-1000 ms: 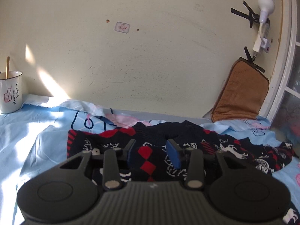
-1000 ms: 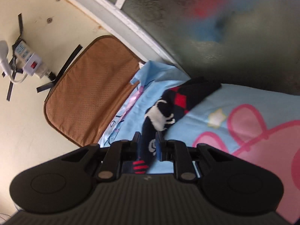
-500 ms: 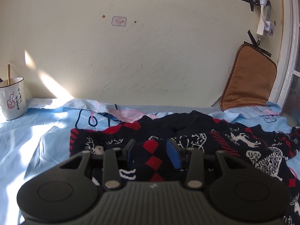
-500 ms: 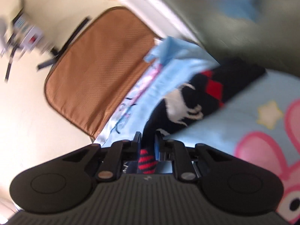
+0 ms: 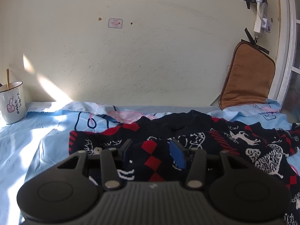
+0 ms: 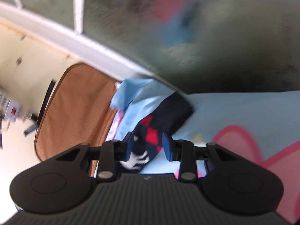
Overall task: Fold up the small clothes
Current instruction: 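Grasp the sweater sleeve cuff with the right gripper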
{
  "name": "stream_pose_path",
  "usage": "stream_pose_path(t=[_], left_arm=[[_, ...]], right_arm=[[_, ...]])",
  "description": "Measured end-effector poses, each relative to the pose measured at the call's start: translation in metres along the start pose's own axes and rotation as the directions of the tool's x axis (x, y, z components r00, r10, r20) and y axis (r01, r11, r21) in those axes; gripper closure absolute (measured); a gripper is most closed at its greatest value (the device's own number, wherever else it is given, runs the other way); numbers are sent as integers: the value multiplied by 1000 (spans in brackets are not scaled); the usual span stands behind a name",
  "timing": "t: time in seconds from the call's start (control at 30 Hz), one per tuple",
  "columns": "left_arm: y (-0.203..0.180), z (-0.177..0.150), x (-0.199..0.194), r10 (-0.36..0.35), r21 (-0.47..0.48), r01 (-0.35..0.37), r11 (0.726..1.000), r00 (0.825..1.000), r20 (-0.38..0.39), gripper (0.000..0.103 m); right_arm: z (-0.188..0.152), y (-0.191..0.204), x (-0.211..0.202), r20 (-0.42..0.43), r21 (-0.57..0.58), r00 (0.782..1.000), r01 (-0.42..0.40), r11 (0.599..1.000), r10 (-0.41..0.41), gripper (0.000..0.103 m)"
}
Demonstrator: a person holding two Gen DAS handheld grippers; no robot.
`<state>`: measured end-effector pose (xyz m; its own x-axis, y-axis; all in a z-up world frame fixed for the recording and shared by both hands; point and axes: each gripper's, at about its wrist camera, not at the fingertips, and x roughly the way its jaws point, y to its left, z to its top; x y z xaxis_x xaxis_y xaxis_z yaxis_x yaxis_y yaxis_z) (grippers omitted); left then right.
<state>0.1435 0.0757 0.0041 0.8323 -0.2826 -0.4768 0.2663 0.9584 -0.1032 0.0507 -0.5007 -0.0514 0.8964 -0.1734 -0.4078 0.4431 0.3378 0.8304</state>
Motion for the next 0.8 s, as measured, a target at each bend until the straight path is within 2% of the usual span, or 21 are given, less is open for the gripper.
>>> stream_pose_path(t=[0.1, 0.27, 0.5, 0.73, 0.8], left_arm=[[0, 0, 0, 0, 2, 0, 1000, 1000, -1, 58], [-1, 0, 0, 2, 6, -2, 1000, 1000, -1, 56], [-1, -1, 0, 1, 6, -1, 1000, 1000, -2, 55], [-1, -1, 0, 2, 5, -2, 1000, 1000, -2, 55], [-1, -1, 0, 3, 5, -3, 1000, 1000, -2, 55]], right_arm=[[2, 0, 6, -8, -4, 999, 43, 999, -43, 67], [-1, 5, 10, 30, 17, 994, 106, 994, -106, 68], [-2, 11, 18, 56, 29, 989, 138, 990, -140, 67], [-12, 20, 24, 84, -8, 984, 156, 988, -155, 67], [-9, 21, 30, 81, -29, 983, 165, 986, -162, 77]])
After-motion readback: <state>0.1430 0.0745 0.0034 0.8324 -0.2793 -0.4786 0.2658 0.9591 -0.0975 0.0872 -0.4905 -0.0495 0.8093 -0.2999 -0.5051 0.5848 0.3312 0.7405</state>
